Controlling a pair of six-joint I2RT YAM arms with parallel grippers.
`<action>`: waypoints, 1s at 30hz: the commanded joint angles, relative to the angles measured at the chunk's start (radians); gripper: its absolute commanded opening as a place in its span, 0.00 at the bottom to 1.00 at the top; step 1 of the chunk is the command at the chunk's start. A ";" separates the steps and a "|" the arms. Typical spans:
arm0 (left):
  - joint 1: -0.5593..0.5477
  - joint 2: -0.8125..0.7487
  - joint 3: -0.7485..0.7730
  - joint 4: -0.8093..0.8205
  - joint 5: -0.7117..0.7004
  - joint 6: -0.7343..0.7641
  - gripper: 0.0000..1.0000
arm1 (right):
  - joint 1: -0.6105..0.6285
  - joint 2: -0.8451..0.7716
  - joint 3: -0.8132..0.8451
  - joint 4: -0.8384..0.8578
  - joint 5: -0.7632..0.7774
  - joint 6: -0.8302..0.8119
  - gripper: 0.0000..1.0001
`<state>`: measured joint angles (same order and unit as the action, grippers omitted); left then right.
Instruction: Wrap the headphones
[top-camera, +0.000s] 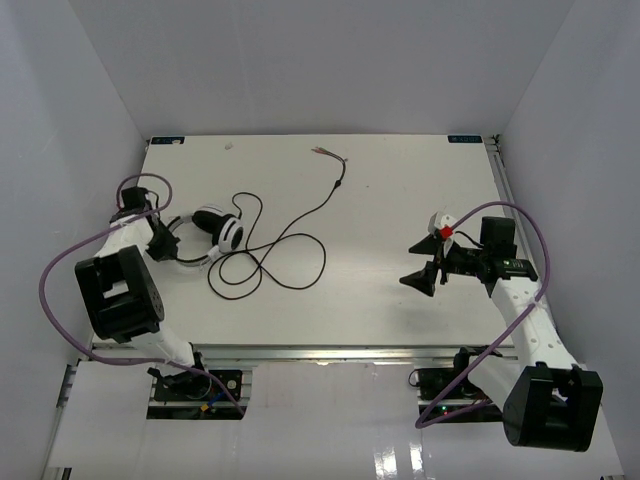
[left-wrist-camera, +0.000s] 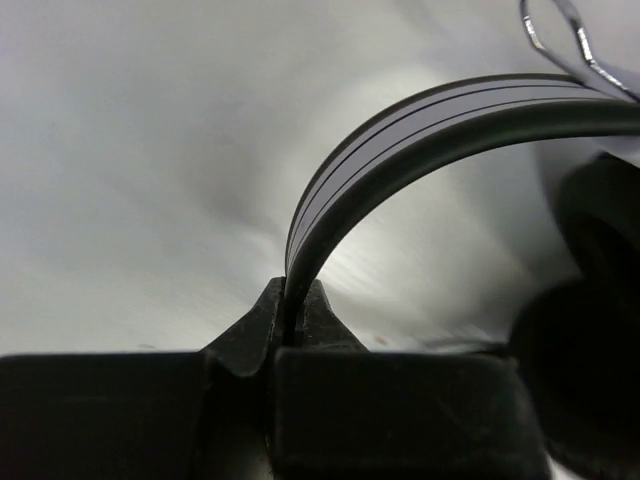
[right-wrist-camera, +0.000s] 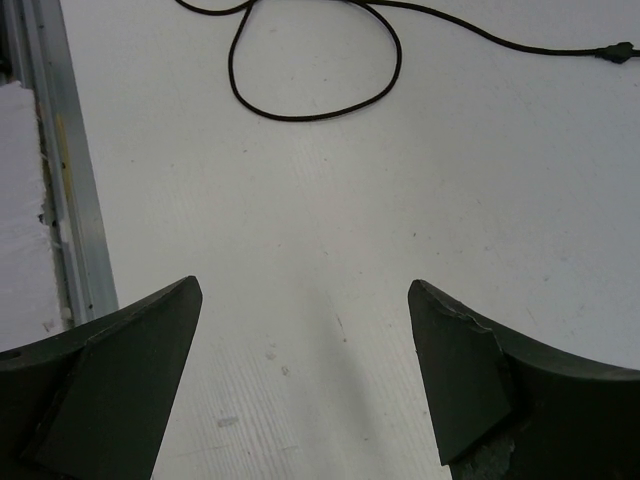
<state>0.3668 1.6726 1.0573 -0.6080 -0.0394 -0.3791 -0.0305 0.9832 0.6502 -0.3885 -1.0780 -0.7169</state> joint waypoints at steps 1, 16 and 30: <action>-0.175 -0.219 0.130 0.069 0.169 0.019 0.00 | 0.015 0.067 0.090 -0.340 -0.148 -0.361 0.90; -0.775 -0.186 0.564 -0.027 0.171 -0.156 0.00 | 0.132 0.120 0.131 0.646 0.187 0.414 0.90; -0.881 -0.205 0.673 -0.040 0.266 -0.278 0.00 | 0.241 0.387 0.101 1.309 0.057 0.937 0.92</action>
<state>-0.5089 1.5284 1.6368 -0.7076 0.1467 -0.5662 0.1793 1.3107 0.7576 0.6389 -1.0312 0.0367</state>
